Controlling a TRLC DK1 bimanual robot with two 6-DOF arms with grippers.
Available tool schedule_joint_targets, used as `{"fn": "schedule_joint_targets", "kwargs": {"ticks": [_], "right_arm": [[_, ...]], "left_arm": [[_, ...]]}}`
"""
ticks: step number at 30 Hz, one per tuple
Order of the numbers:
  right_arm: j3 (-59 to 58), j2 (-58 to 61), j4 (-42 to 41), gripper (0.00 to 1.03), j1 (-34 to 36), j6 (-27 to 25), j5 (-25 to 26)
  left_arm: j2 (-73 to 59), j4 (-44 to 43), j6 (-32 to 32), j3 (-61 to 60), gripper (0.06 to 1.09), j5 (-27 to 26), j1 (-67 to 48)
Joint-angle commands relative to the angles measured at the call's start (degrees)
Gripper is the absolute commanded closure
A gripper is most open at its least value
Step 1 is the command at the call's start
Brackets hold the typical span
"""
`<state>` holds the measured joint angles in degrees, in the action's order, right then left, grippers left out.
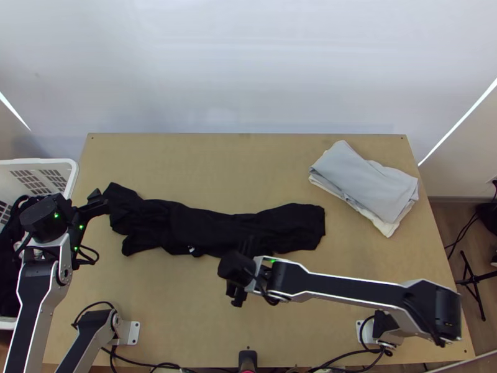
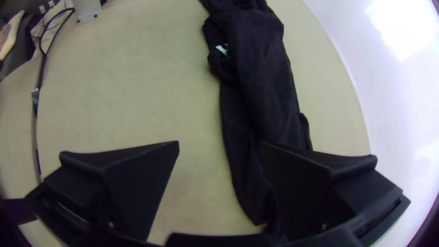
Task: Fold the t-shirt
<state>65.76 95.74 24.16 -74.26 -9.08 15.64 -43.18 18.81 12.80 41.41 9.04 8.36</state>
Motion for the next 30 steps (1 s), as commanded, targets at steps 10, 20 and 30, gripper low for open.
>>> {"fn": "schedule_joint_targets", "kwargs": {"ticks": [10, 20, 30], "right_arm": [[0.16, 7.53, -1.49, 0.4, -0.36, 6.44, -0.35], [2.97, 11.22, -5.35, 0.5, 1.13, 5.92, 0.71], [2.97, 12.8, -9.22, 0.5, 3.59, 3.1, 2.64]], "left_arm": [[-0.06, -0.53, -1.28, -0.54, 0.1, 0.01, -0.01], [1.17, -0.44, -1.46, -2.12, 0.1, 0.1, -0.36], [2.05, -0.18, -1.9, -2.38, 0.1, 0.1, -0.36]]}}
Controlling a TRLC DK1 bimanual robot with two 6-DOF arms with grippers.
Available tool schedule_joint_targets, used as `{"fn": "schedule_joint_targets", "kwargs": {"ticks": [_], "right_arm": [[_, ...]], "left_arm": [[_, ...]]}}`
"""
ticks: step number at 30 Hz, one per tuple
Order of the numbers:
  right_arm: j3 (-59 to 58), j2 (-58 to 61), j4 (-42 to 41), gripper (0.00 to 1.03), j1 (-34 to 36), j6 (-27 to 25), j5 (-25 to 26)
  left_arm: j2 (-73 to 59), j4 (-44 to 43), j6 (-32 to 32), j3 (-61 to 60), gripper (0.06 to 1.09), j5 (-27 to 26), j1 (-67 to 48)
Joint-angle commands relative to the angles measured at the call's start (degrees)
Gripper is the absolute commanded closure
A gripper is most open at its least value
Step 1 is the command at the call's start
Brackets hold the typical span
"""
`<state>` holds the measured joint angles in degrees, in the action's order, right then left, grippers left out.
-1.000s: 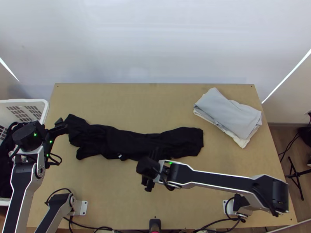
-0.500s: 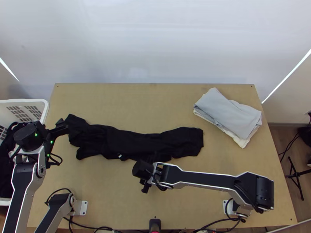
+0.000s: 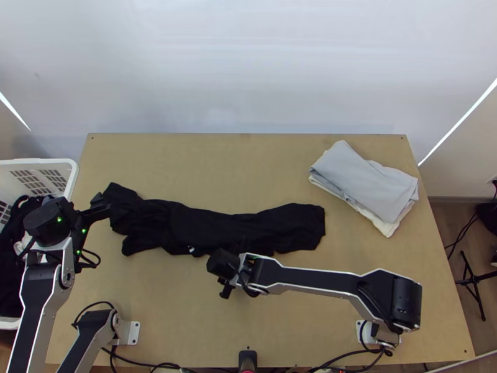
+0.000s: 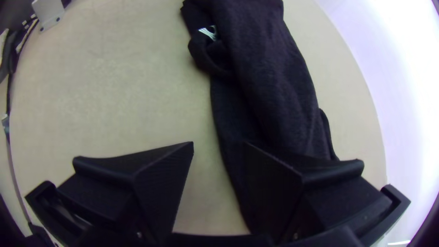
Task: Fold the t-shirt
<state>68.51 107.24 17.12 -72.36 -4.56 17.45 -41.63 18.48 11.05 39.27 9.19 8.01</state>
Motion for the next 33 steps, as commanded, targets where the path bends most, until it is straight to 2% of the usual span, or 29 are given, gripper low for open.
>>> {"fn": "schedule_joint_targets", "kwargs": {"ticks": [1, 7, 8, 10, 17, 22, 26, 33], "right_arm": [[0.13, 1.48, -2.54, 0.5, 2.04, -1.42, 0.92], [0.13, 3.15, -3.77, 0.5, 3.19, -1.77, 1.53], [0.13, 3.33, -3.85, 0.59, 3.19, -1.86, 1.62], [0.04, 3.41, -5.17, 1.01, 3.19, -3.7, 1.53], [2.42, -2.74, -4.56, 1.0, 2.92, -4.06, 1.44], [10.24, -9.95, 2.47, 1.0, 3.8, -3.7, 1.53], [13.58, -15.22, 5.46, 1.0, 7.23, -3.79, 1.62], [13.23, -21.9, 4.94, 1.0, 18.48, -4.58, 1.53]], "left_arm": [[0.58, 0.24, -0.15, -0.15, 0.1, -0.05, -0.01], [0.49, 0.24, -0.68, 0.28, 0.1, -0.05, -0.1], [0.49, 0.24, -0.77, 0.28, 0.1, -0.05, -0.19], [0.49, 0.24, -0.94, 0.55, 0.1, -0.14, -0.28], [0.49, 0.24, -1.12, 0.72, 0.1, -0.14, -0.36], [-0.21, -0.2, -1.03, 0.28, 0.1, -0.14, -0.72], [-0.65, -0.64, -0.94, -0.15, 0.1, -0.14, -1.16], [-1.7, -0.99, -1.56, -0.15, 0.1, -0.14, -1.51]]}}
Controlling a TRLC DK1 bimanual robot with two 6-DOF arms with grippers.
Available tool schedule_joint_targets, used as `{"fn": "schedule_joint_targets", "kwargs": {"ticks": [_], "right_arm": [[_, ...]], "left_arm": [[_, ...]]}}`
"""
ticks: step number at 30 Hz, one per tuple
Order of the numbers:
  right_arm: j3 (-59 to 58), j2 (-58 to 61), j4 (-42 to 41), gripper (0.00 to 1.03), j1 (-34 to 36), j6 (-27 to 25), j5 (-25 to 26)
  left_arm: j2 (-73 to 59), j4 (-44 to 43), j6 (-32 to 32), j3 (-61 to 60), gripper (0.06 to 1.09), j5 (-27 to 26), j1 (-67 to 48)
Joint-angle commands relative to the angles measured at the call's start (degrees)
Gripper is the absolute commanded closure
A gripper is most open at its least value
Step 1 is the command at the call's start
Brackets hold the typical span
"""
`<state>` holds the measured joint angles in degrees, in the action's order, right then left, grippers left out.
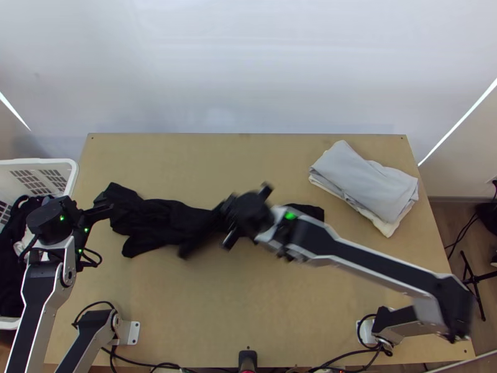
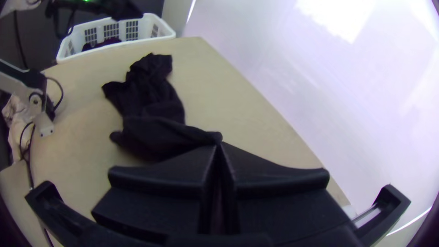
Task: Fold the t-shirt
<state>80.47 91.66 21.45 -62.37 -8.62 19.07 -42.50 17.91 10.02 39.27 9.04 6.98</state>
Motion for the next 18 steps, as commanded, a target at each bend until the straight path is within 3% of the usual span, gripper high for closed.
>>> {"fn": "schedule_joint_targets", "kwargs": {"ticks": [1, 8, 18], "right_arm": [[1.1, -6.58, 0.52, 1.0, 10.25, -0.52, -0.09], [-2.51, -9.39, -2.38, 1.0, 19.39, 0.01, -0.09], [-9.71, -12.12, -8.09, 1.0, 28.97, 2.91, -0.09]], "left_arm": [[-0.83, -0.42, -0.71, -0.24, 0.1, 0.1, -0.74], [-1.27, 2.39, -5.8, -2.97, 0.1, 0.1, -3.64], [-1.36, -1.21, -12.31, -6.04, 0.1, 0.01, -3.82]]}}
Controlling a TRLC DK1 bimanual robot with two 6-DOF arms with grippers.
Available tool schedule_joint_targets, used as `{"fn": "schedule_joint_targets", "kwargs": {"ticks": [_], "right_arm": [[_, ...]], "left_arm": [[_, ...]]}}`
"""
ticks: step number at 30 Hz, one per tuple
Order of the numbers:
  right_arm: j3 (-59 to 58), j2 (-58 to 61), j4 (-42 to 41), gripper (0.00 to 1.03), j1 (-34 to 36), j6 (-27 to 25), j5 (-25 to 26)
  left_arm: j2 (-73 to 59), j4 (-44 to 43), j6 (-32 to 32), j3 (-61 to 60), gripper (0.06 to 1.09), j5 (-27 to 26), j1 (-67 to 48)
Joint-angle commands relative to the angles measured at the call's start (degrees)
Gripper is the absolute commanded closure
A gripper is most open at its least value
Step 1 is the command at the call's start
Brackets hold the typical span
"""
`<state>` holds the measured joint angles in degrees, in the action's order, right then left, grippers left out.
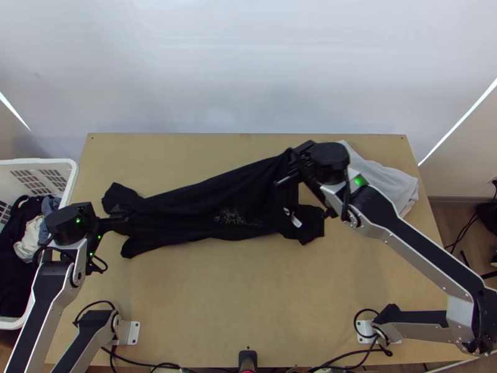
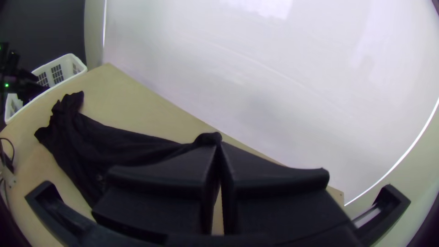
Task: Fold the t-shirt
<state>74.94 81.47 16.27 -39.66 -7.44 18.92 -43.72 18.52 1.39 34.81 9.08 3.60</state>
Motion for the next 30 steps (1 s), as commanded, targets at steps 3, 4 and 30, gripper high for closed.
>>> {"fn": "schedule_joint_targets", "kwargs": {"ticks": [3, 4, 30], "right_arm": [[-6.29, -2.9, -3.62, 1.0, 7.4, 2.08, 0.07], [-7.26, -3.51, -4.14, 1.0, 7.49, 1.99, 0.07], [-12.71, -8.87, -4.41, 1.0, 7.23, 5.33, 0.07]], "left_arm": [[-1.1, -2.79, -3.85, -1.41, 0.1, -0.38, -0.43], [-1.8, -3.06, -3.85, -1.5, 0.1, -0.56, -0.34], [-52.43, 9.86, 13.38, 36.21, 0.1, -31.85, 13.1]]}}
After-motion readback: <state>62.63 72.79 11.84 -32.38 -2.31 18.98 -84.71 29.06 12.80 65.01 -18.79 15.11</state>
